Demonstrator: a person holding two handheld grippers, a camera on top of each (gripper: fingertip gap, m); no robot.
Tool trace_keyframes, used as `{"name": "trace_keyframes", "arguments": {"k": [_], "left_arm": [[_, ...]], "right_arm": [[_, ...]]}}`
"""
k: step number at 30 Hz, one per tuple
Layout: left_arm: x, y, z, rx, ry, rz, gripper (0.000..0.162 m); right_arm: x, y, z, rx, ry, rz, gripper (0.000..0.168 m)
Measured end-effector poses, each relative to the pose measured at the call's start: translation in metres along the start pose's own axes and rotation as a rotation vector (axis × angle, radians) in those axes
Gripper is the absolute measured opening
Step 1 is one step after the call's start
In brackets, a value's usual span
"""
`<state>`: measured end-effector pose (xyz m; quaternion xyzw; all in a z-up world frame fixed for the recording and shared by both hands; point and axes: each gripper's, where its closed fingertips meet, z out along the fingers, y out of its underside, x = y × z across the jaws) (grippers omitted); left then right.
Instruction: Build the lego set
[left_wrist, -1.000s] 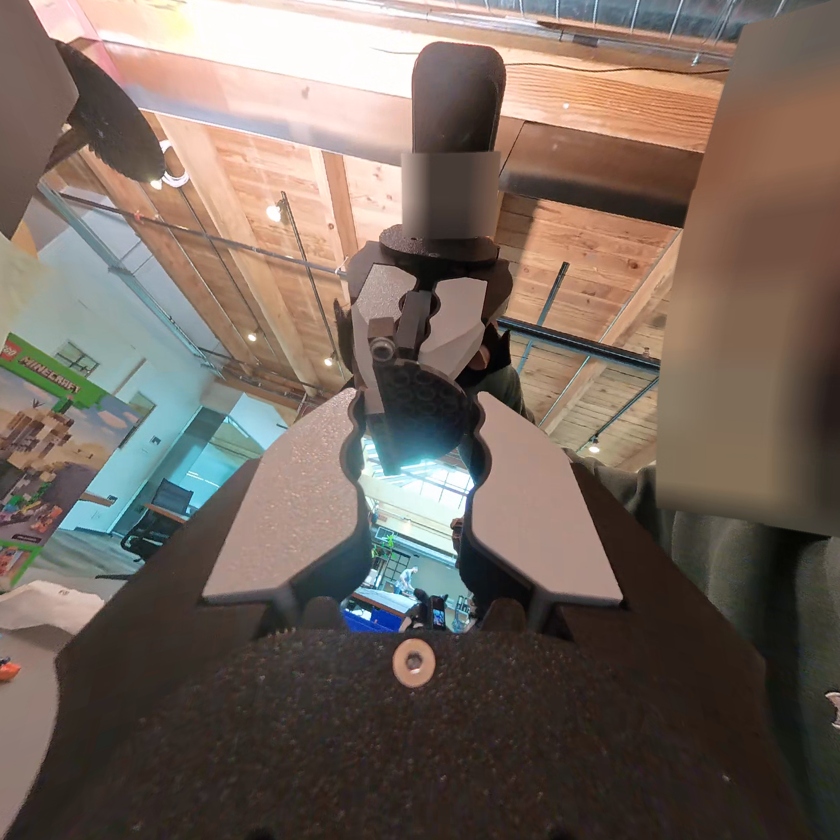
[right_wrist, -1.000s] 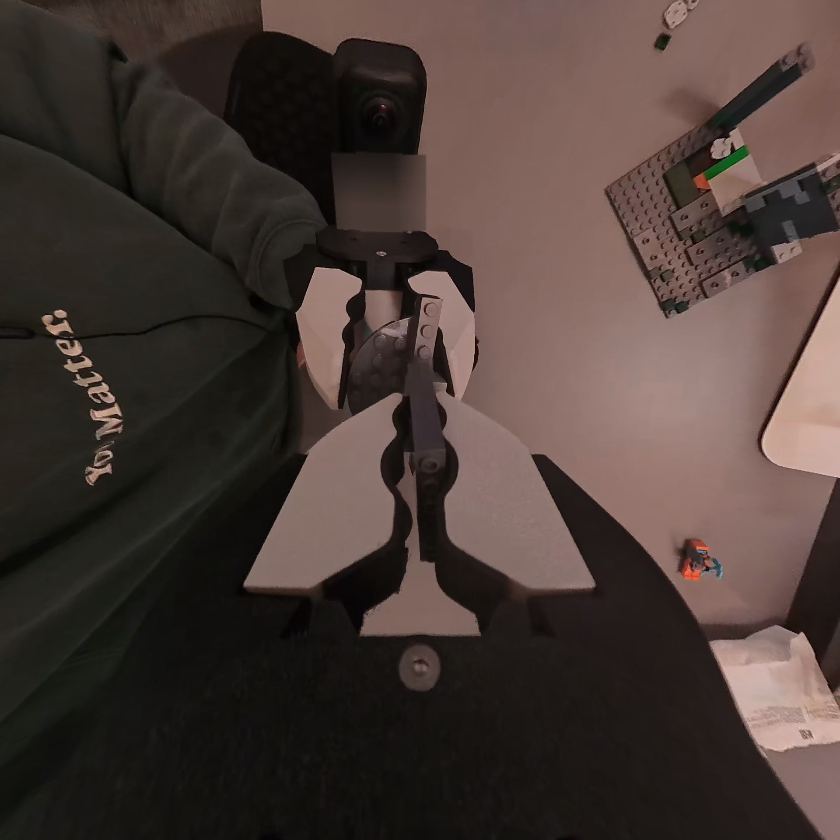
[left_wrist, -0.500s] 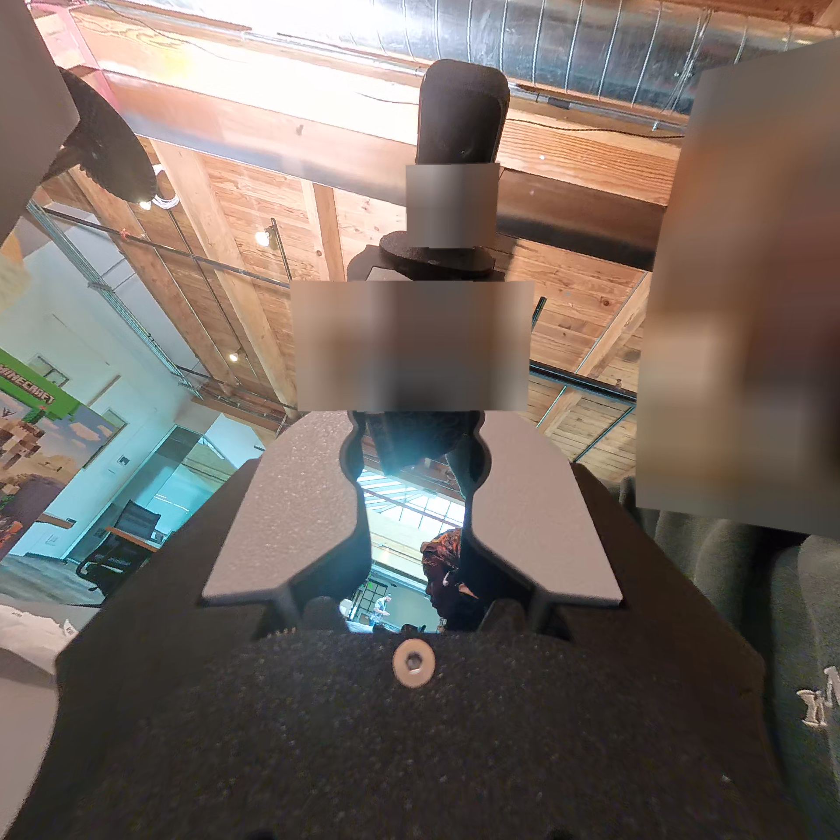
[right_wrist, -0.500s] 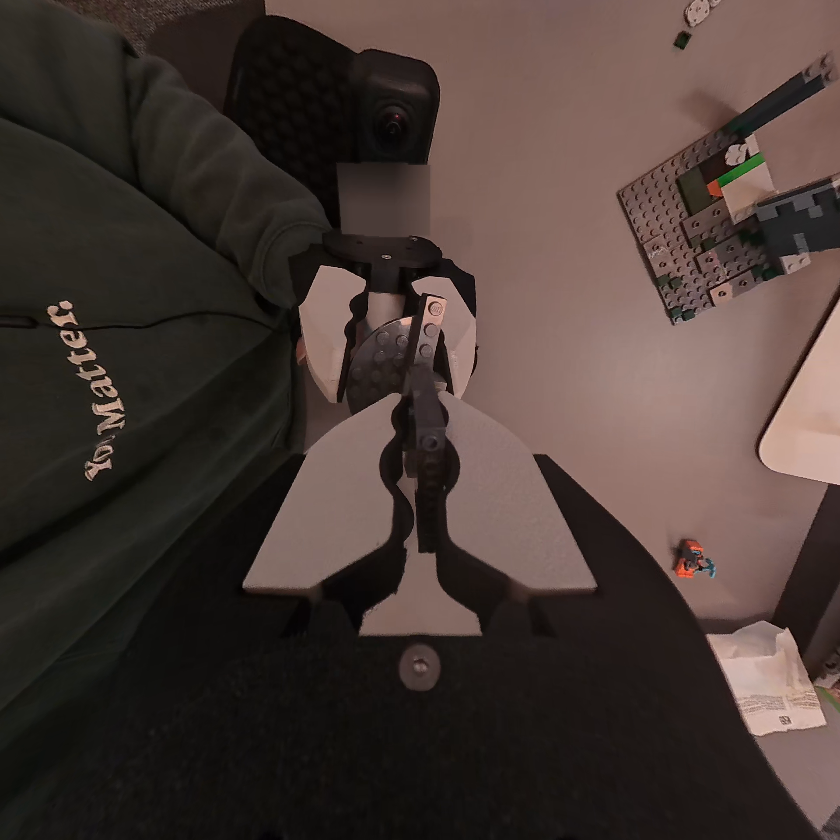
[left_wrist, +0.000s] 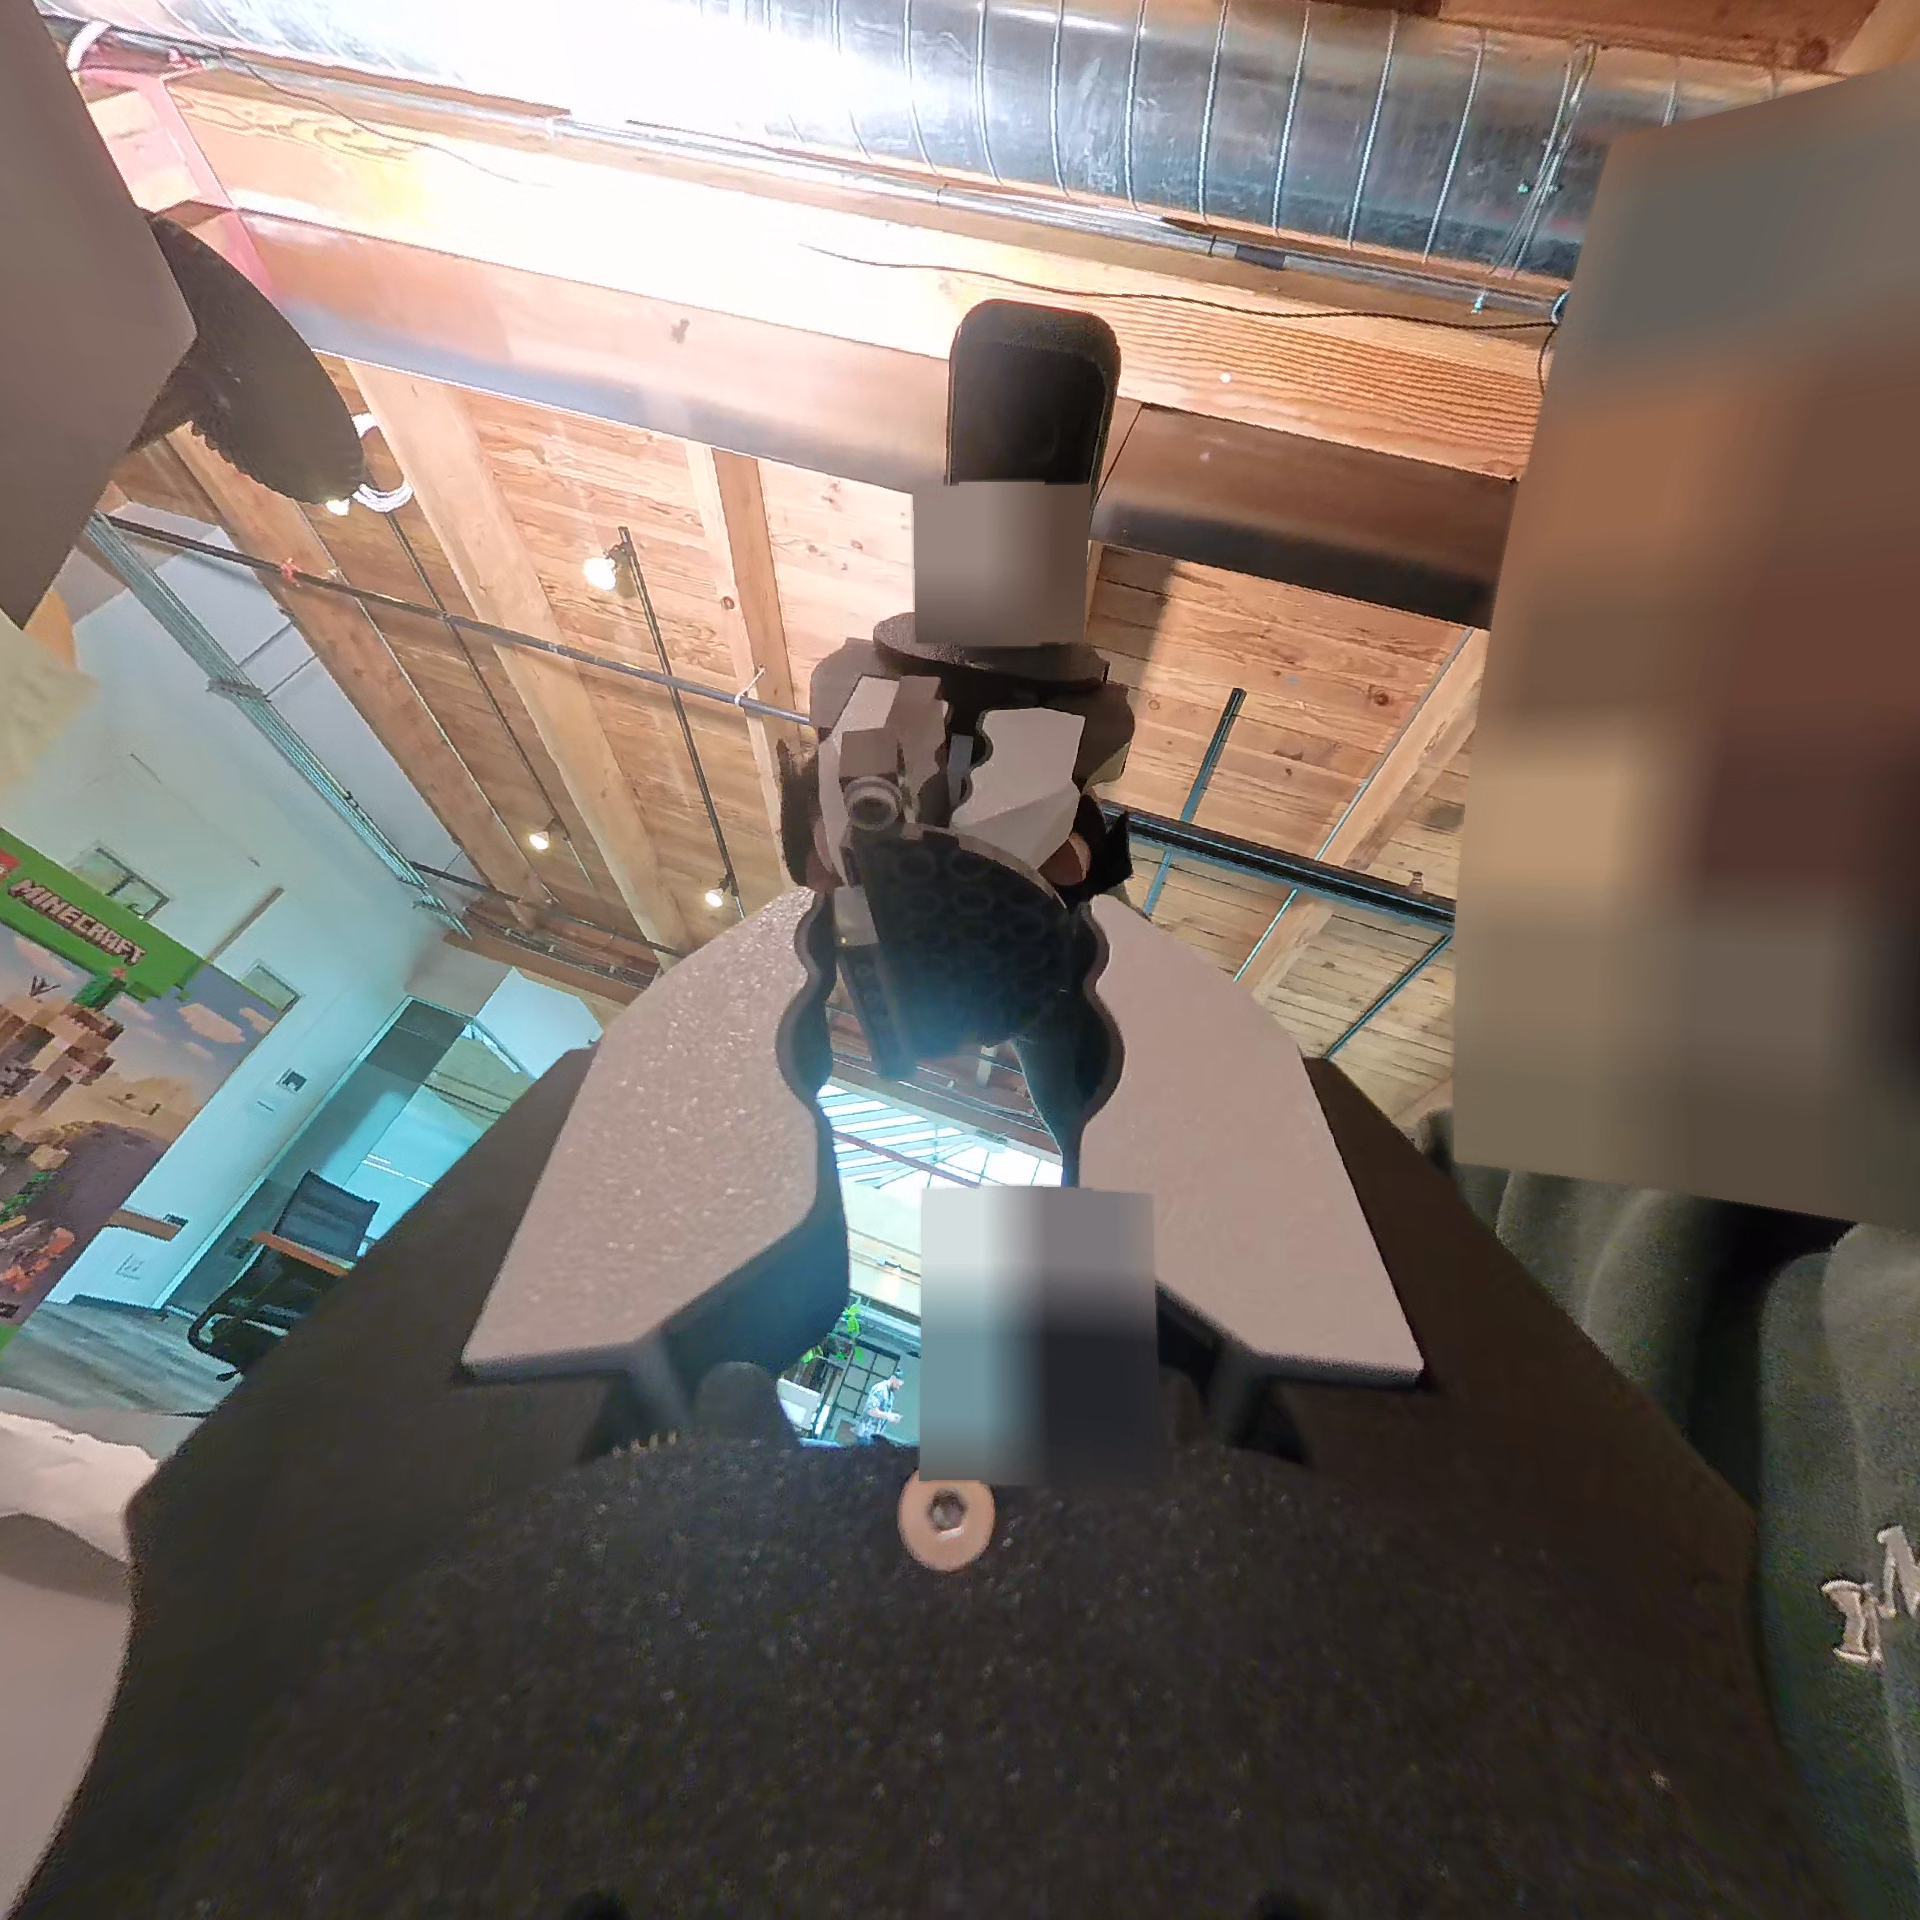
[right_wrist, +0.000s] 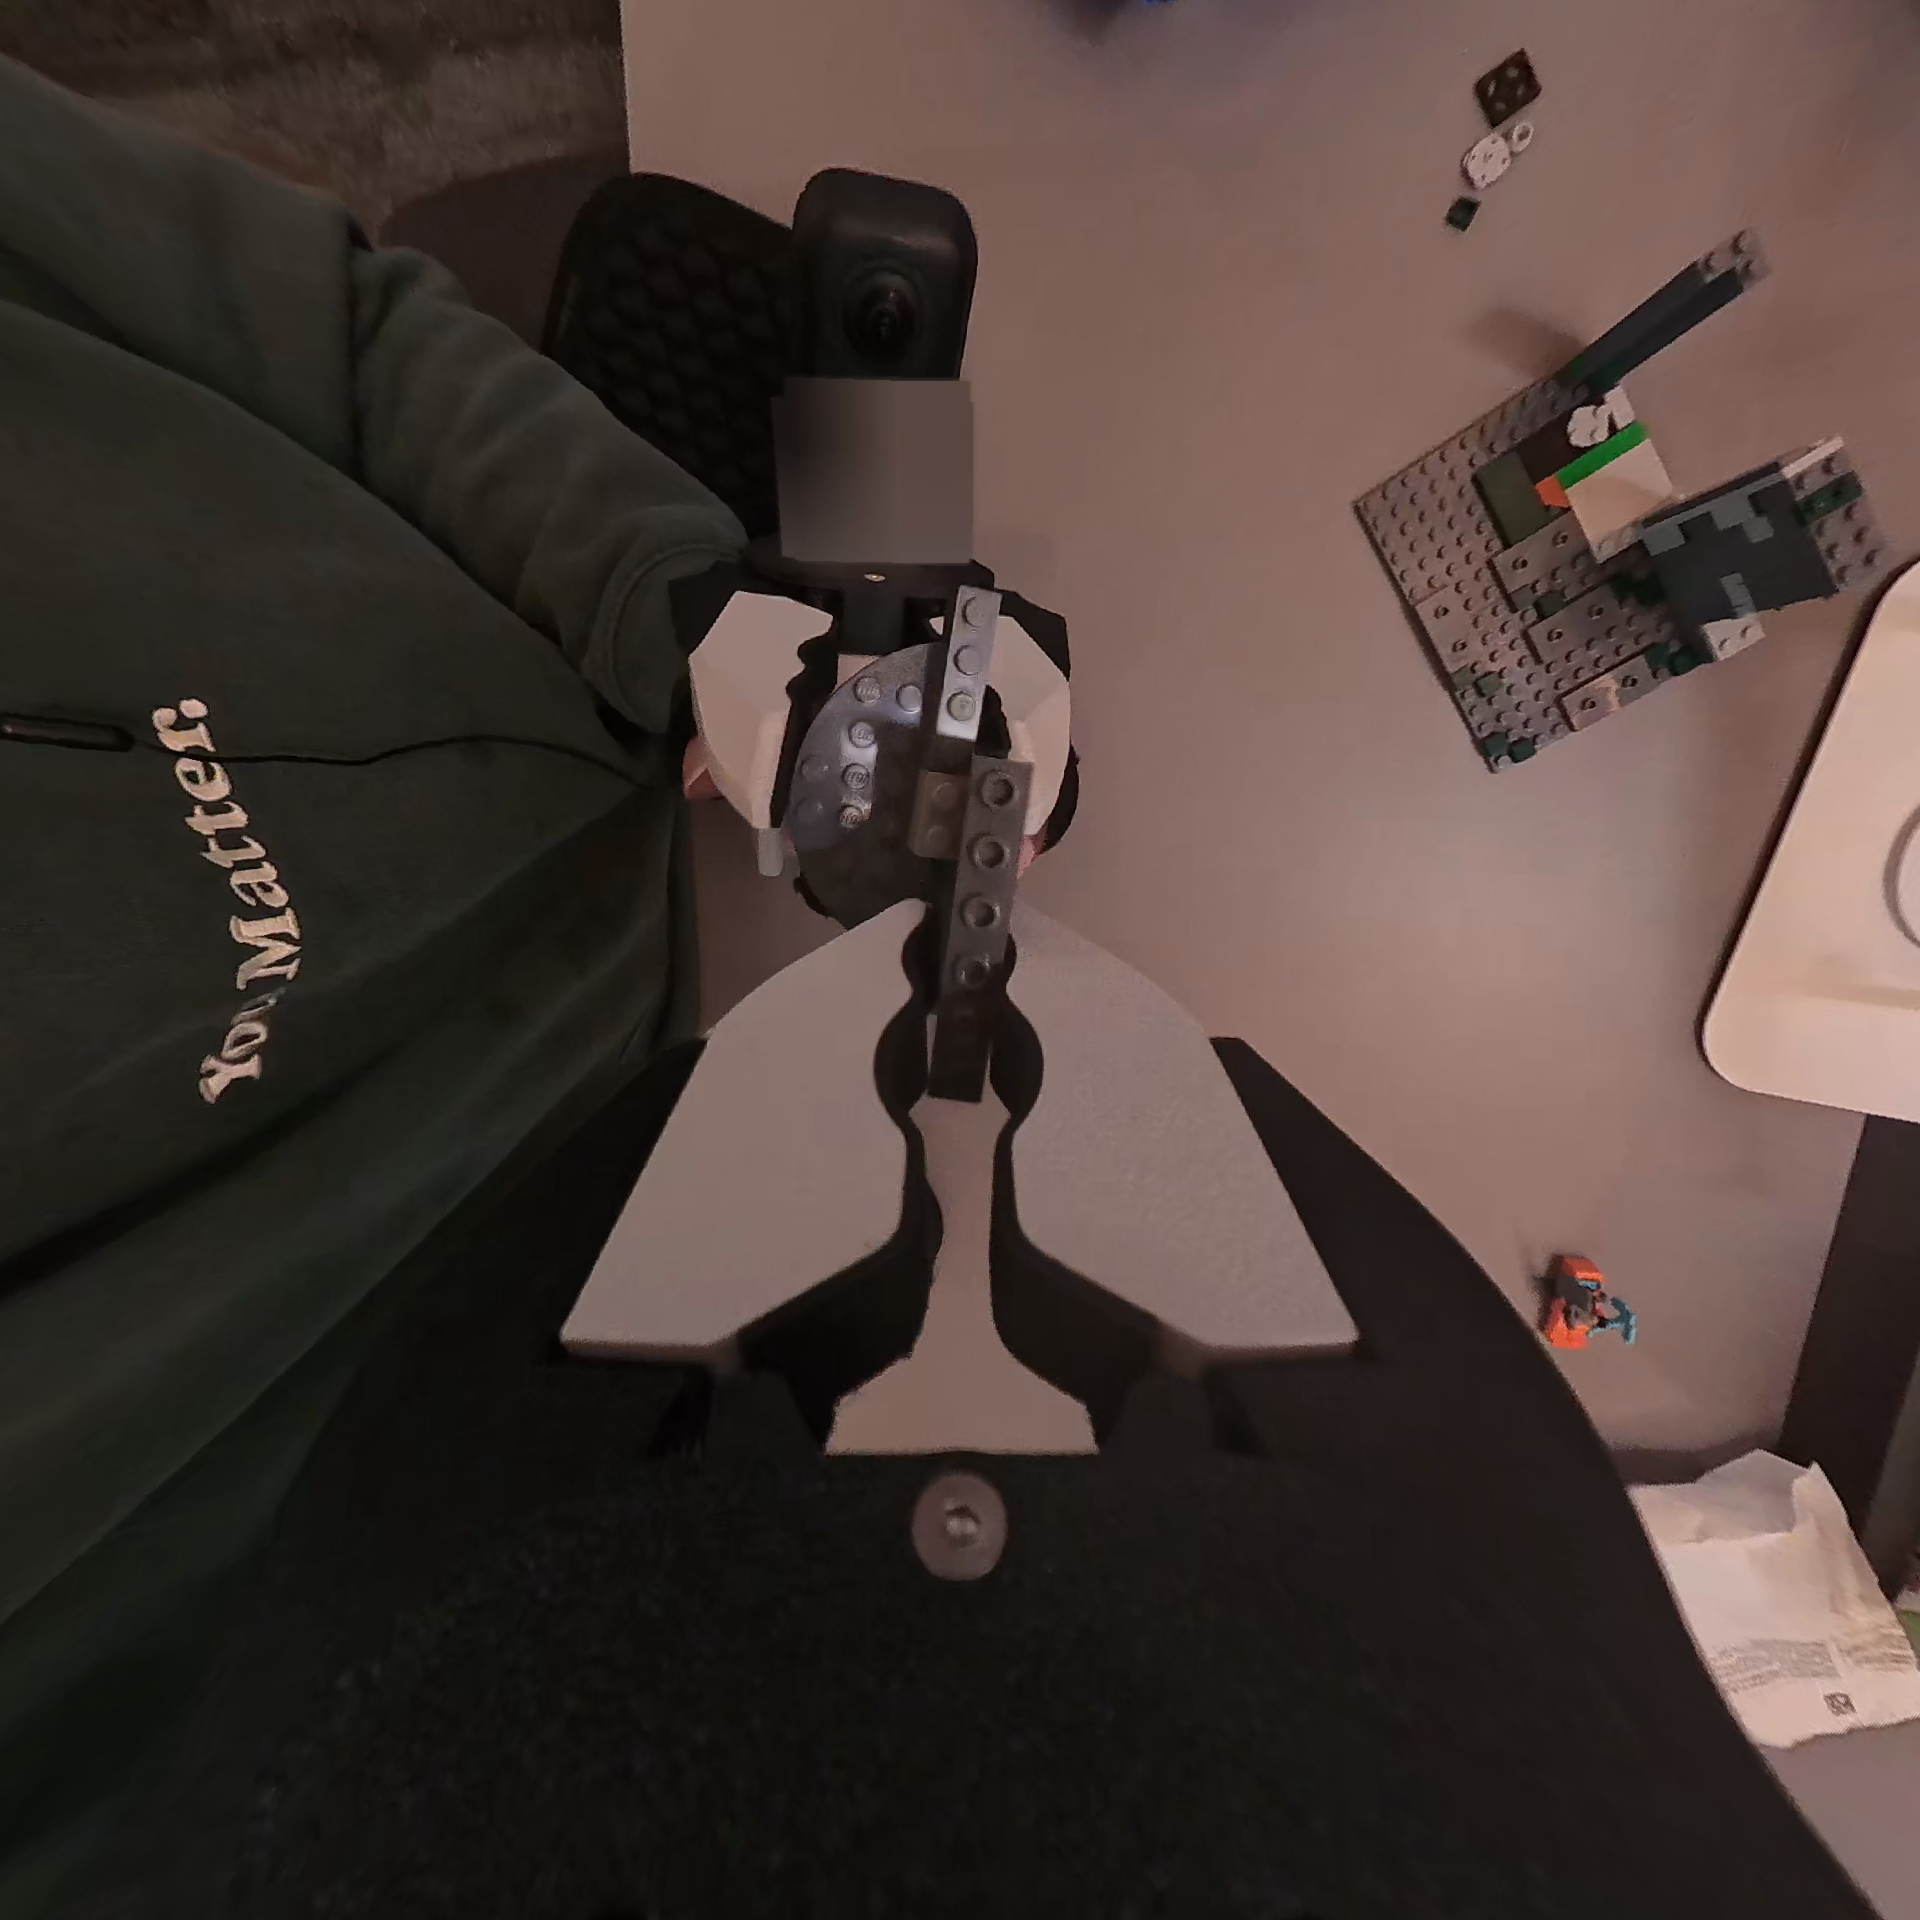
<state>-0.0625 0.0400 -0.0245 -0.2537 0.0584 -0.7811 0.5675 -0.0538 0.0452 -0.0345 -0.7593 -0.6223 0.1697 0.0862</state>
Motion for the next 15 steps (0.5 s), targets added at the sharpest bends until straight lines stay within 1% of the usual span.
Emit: {"name": "trace_keyframes", "arguments": {"k": [5, 8, 11, 15], "left_arm": [[0.001, 0.001, -0.002, -0.018, 0.002, 0.009, 0.043], [0.004, 0.002, -0.002, -0.052, 0.003, 0.033, 0.043], [0.007, 0.006, -0.001, -0.146, -0.013, 0.089, 0.043], [0.01, 0.016, -0.001, -0.341, -0.027, 0.132, 0.043]], "right_arm": [[-0.001, 0.004, 0.001, 0.047, -0.02, -0.019, 0.003], [-0.005, 0.007, -0.001, 0.113, -0.057, -0.001, 0.003], [-0.009, 0.009, -0.004, 0.225, -0.123, 0.036, 0.002], [-0.011, 0.015, -0.001, 0.435, -0.209, 0.045, 0.003]]}}
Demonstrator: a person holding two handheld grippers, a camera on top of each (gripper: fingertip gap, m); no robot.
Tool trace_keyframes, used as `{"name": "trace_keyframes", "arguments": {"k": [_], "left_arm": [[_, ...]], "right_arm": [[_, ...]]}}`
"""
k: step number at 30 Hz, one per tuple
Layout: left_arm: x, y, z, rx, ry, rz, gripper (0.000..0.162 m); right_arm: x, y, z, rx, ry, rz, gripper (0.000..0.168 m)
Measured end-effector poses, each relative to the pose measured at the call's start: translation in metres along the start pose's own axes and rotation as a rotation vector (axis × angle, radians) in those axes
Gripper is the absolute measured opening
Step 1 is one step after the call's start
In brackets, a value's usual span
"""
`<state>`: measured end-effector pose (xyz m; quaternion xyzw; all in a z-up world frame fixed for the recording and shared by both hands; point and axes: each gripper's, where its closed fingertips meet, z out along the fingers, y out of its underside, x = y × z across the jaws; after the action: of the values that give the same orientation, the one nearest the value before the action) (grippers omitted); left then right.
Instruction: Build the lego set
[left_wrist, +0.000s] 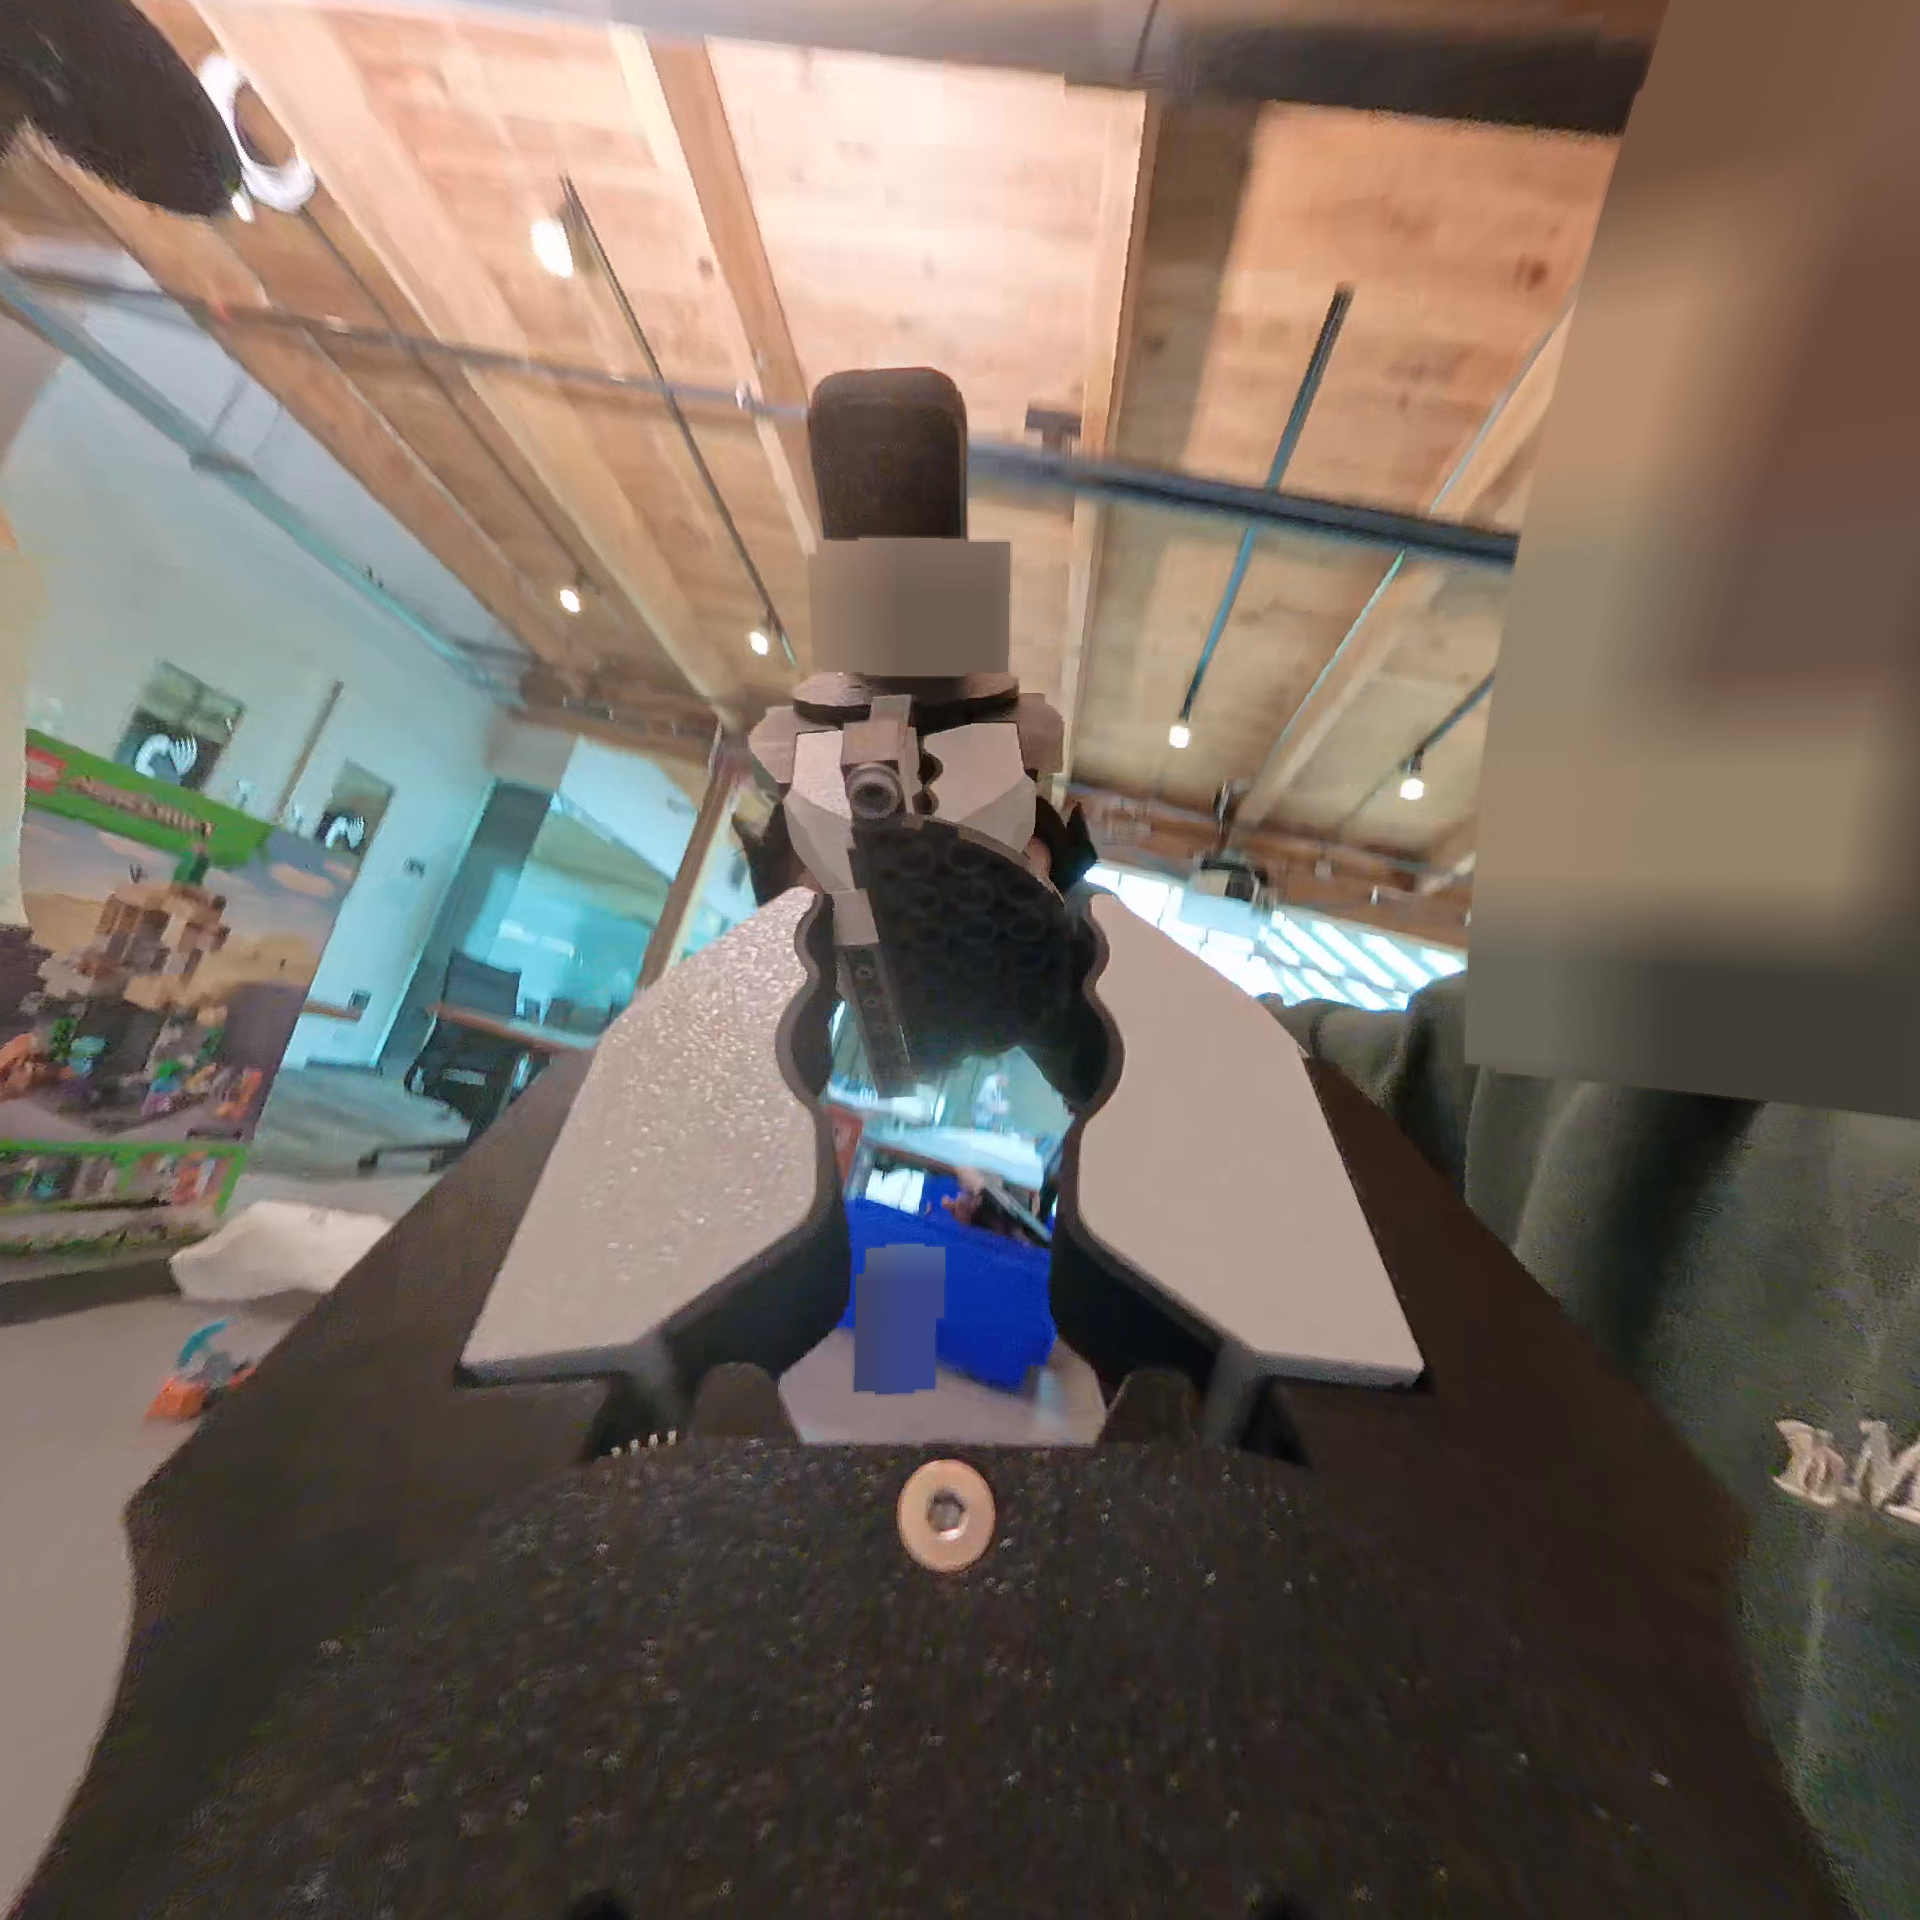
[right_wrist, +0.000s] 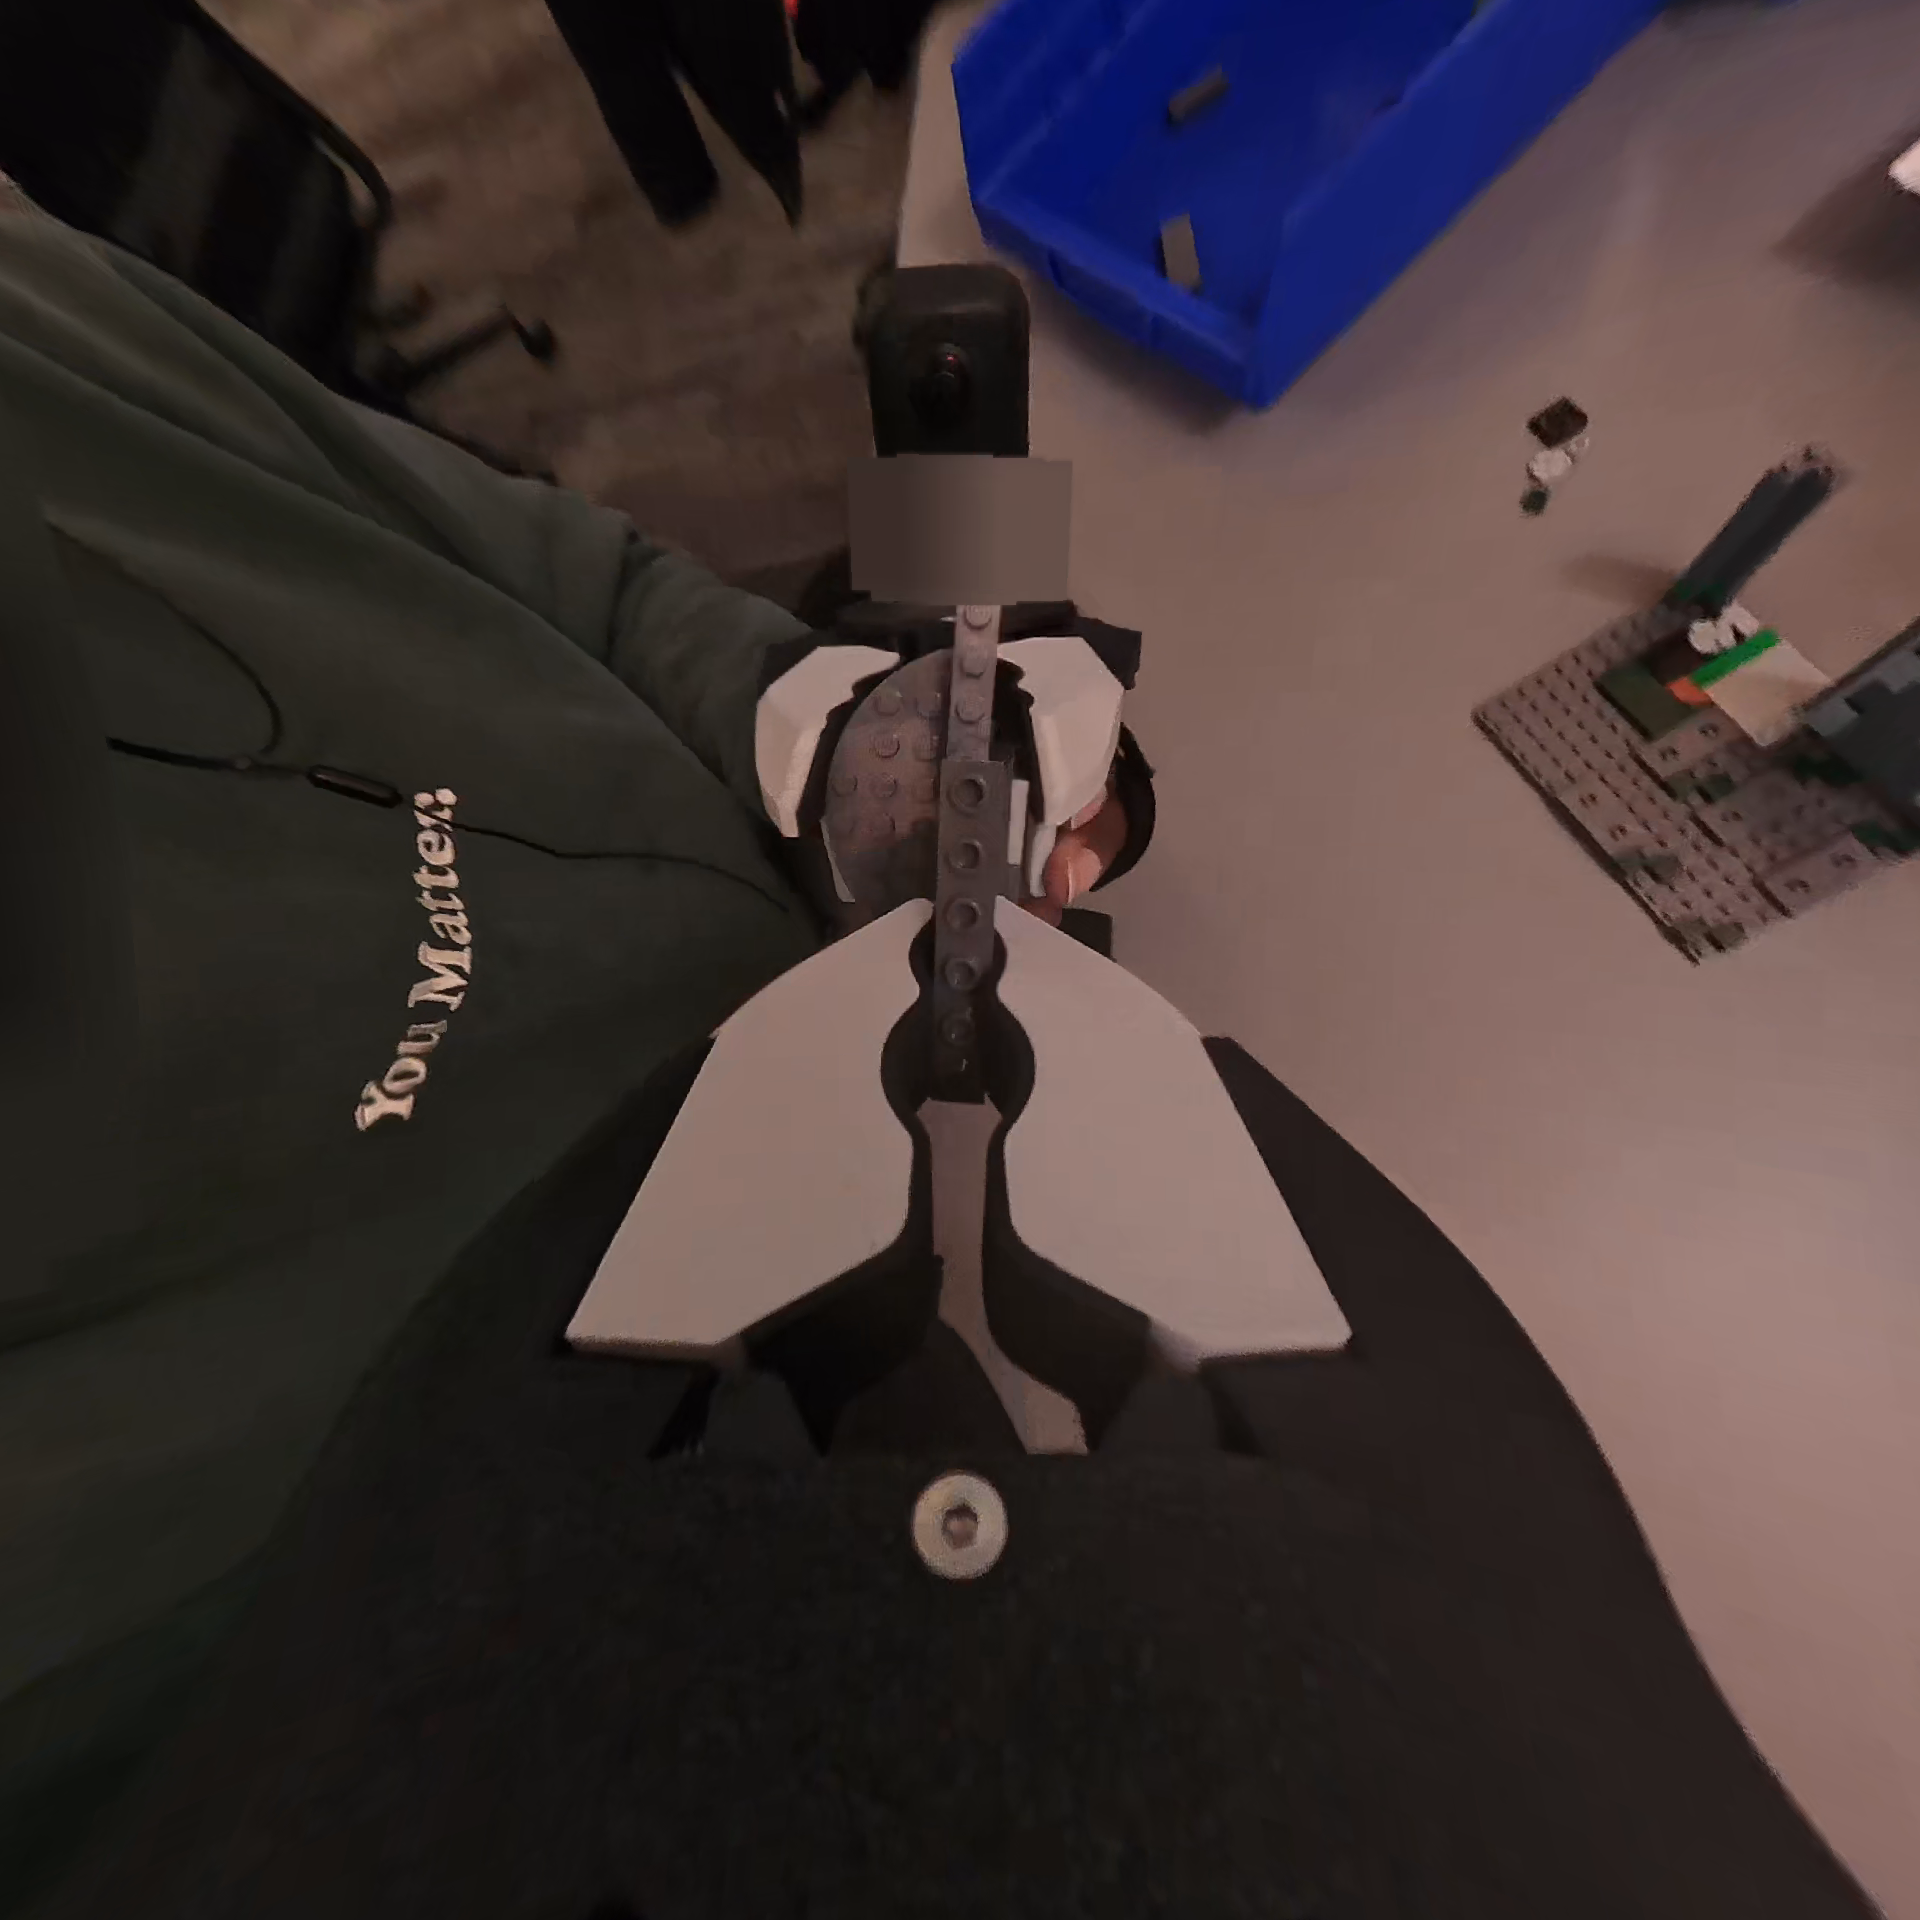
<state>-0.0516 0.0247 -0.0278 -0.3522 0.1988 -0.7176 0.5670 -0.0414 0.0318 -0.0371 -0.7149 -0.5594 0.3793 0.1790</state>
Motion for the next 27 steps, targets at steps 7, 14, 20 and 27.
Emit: {"name": "trace_keyframes", "arguments": {"k": [7, 14, 20, 27], "left_arm": [[-0.007, 0.015, -0.006, -0.229, 0.017, -0.022, 0.043], [-0.015, 0.024, -0.006, -0.326, 0.048, -0.032, 0.043], [-0.024, 0.029, -0.007, -0.366, 0.062, -0.041, 0.044], [-0.031, 0.035, -0.005, -0.354, 0.073, -0.074, 0.043]], "right_arm": [[0.015, 0.02, 0.004, 0.221, -0.009, -0.035, 0.002], [0.022, 0.029, 0.006, 0.396, -0.022, -0.023, 0.002], [0.026, 0.036, 0.007, 0.515, -0.003, -0.005, 0.002], [0.032, 0.046, 0.011, 0.578, 0.016, 0.029, 0.002]]}}
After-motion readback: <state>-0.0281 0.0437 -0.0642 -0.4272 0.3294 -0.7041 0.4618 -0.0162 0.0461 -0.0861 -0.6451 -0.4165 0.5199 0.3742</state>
